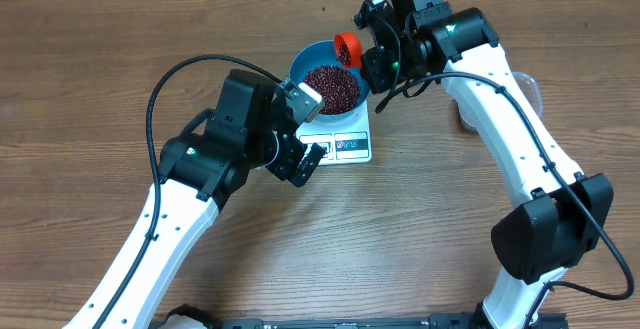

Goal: Scoop item into bowl and weigh 150g on scale
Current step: 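Tip the scoop to pour beans into the teal bowl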

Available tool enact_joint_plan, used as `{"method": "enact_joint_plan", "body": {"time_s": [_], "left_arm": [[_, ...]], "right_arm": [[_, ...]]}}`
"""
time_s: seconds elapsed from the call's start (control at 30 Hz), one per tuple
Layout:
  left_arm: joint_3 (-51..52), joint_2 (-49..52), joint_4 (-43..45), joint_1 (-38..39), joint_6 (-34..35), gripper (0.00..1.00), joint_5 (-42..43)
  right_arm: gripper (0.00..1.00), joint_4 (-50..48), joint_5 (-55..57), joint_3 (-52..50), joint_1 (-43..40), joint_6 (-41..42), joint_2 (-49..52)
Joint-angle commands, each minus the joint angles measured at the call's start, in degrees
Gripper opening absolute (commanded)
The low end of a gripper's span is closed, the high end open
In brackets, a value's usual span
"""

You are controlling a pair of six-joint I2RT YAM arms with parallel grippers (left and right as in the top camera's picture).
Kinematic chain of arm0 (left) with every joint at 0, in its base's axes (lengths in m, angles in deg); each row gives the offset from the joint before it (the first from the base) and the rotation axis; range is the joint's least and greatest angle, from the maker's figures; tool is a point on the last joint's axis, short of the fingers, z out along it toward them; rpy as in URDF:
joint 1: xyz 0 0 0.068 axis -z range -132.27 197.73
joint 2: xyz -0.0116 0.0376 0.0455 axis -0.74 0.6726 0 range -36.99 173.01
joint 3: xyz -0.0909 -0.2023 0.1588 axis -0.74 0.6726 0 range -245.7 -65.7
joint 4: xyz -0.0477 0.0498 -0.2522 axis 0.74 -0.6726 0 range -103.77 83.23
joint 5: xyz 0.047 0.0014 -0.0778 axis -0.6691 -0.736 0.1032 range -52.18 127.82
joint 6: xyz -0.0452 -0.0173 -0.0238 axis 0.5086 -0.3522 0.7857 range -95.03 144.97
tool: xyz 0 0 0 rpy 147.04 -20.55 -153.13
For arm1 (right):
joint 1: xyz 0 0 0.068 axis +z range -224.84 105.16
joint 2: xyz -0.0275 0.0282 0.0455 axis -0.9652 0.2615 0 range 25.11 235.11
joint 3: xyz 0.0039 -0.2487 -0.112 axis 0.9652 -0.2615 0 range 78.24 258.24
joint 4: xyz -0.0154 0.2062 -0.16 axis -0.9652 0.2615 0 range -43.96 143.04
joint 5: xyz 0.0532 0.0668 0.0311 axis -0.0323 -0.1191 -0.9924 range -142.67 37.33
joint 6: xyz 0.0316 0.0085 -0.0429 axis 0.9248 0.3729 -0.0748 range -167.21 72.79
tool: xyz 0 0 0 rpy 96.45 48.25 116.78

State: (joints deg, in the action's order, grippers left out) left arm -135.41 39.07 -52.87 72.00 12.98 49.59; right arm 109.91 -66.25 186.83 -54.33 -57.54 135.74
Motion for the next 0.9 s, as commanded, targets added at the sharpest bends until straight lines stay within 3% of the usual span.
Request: {"method": "enact_joint_plan", "body": {"time_s": [0.0, 0.87], "left_arm": [[-1.31, -0.63, 0.0, 0.11, 0.83, 1.0, 0.04], [-1.31, -0.63, 0.0, 0.11, 0.83, 1.0, 0.04]], "right_arm": [[0.04, -0.35, 1.53, 1.75, 0.11, -0.68, -1.88], [0.04, -1.27, 1.55, 1.75, 0.11, -3.67, -1.88]]}}
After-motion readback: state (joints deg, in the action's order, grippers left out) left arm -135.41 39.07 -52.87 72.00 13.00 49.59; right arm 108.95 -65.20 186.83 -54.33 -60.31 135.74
